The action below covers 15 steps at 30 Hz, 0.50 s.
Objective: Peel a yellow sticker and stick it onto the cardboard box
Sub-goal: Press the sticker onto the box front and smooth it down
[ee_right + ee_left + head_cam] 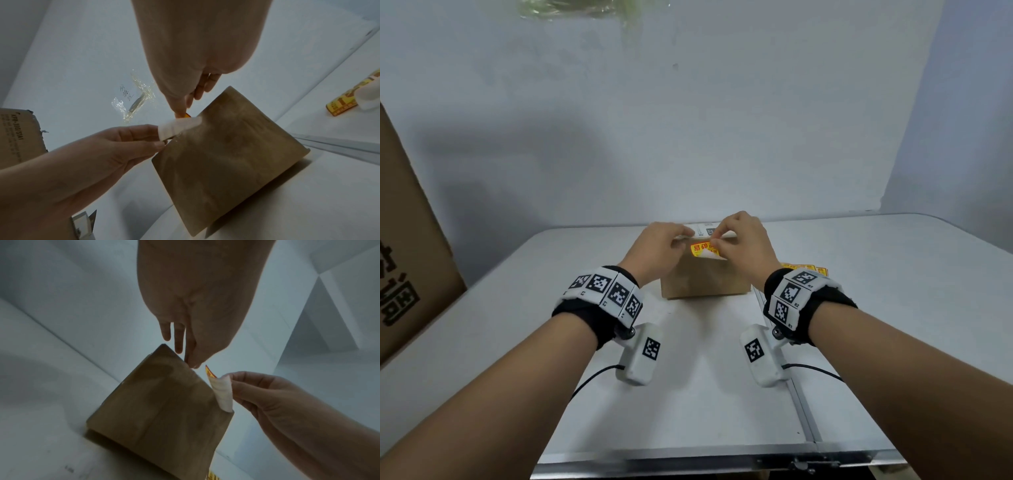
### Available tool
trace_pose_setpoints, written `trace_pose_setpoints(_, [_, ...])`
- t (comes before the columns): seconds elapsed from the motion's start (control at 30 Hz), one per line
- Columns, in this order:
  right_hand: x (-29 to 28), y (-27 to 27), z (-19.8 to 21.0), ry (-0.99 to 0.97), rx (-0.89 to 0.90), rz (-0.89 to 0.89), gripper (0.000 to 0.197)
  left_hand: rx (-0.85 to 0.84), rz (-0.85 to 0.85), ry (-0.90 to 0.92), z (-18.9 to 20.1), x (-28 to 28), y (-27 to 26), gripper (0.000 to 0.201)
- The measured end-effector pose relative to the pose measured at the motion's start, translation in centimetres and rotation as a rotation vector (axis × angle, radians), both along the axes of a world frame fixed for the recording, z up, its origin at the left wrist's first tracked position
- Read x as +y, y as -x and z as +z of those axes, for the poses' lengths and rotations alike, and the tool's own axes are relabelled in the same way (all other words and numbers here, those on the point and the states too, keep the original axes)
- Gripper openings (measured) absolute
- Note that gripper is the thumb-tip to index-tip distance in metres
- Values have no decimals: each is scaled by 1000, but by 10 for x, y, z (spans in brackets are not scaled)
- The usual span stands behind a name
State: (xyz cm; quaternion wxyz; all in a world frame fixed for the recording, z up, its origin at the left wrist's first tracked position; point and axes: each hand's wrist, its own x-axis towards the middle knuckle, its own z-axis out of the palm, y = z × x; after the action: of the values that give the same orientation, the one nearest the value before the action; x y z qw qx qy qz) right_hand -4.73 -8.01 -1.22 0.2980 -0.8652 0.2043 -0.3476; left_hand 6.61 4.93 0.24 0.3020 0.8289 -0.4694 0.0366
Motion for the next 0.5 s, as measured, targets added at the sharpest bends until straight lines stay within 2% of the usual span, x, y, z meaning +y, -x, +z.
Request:
trace_pose_setpoints(0.13, [-1, -10, -6, -1, 18, 14, 7, 88, 19, 67, -7, -5, -5, 31])
trace_pose_setpoints(0.4, [-3, -13, -24, 27, -52, 18, 4, 23, 55, 77, -11, -4, -4, 27])
trace_pose_setpoints(0.5, [-4, -17, -28, 6, -88, 0, 5, 4, 66, 54, -14, -4, -5, 32])
